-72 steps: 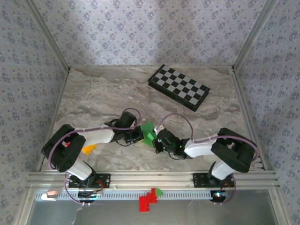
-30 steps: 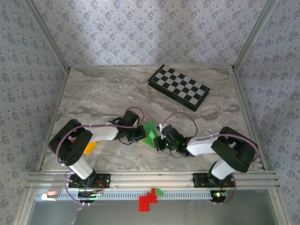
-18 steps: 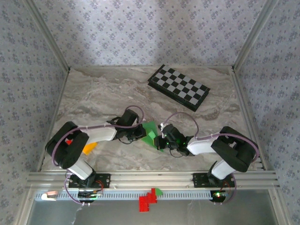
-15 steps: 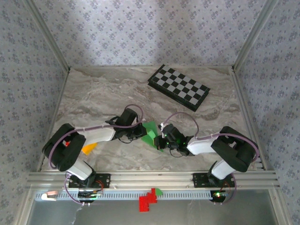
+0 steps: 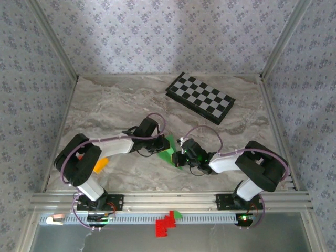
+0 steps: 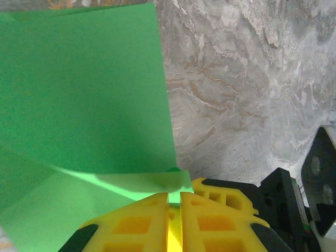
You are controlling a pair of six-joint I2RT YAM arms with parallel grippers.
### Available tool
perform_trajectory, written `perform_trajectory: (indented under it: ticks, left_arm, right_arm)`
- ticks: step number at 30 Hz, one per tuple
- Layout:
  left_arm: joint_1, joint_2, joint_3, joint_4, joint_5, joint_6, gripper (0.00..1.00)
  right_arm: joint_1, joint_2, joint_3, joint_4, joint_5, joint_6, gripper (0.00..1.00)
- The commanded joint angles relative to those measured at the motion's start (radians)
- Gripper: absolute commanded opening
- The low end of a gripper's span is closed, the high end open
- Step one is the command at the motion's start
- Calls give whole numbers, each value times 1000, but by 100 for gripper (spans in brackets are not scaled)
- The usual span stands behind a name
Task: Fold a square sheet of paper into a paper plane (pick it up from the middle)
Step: Fourth fold the wing at the center of the table.
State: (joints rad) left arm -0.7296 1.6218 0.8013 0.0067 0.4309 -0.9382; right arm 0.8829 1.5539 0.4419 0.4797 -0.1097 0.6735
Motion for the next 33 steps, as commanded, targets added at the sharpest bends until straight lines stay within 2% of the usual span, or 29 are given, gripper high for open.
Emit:
perform_trajectory:
  ticks: [1,15,33]
  left_arm:
    - [-5,30,39,17,26,30,14]
    - [-1,106,53,34,29,41,14]
    - [25,98,34,41,41,48,15]
  right_arm:
    - [-7,27,-23,-61,2,12,7]
    - [-7,26,-20,-64,3,12,10]
    - [-5,33,-17,-69,-3,12,11]
